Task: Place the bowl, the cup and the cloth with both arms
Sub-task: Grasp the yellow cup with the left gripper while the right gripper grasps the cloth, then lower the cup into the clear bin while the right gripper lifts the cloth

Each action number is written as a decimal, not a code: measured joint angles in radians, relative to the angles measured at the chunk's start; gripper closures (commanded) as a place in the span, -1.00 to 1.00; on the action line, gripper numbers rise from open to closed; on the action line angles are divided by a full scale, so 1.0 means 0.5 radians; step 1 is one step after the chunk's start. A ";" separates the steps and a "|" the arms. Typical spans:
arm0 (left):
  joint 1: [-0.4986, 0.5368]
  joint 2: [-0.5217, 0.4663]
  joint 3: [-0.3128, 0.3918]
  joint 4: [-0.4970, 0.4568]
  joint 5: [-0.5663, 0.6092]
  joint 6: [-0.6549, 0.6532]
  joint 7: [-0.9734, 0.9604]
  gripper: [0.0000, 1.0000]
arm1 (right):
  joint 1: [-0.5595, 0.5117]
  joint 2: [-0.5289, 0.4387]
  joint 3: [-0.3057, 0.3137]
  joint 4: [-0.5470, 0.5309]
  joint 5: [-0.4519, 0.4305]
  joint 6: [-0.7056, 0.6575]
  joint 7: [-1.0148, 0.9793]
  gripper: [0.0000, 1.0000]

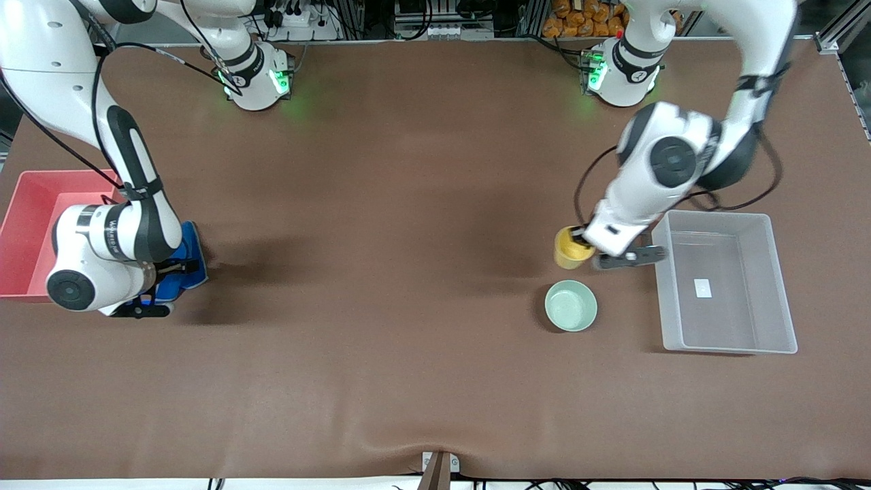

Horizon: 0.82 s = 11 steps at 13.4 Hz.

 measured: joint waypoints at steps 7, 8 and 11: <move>0.721 -0.067 0.012 -0.034 0.001 -0.078 0.983 1.00 | -0.001 0.017 0.001 -0.058 0.007 0.005 0.019 0.20; 0.800 -0.053 0.014 -0.041 0.001 -0.078 1.076 1.00 | -0.001 0.023 0.002 -0.059 0.007 0.009 0.019 0.47; 0.926 0.011 0.013 -0.050 0.001 -0.078 1.270 1.00 | -0.003 0.030 0.002 -0.063 0.011 0.019 0.019 1.00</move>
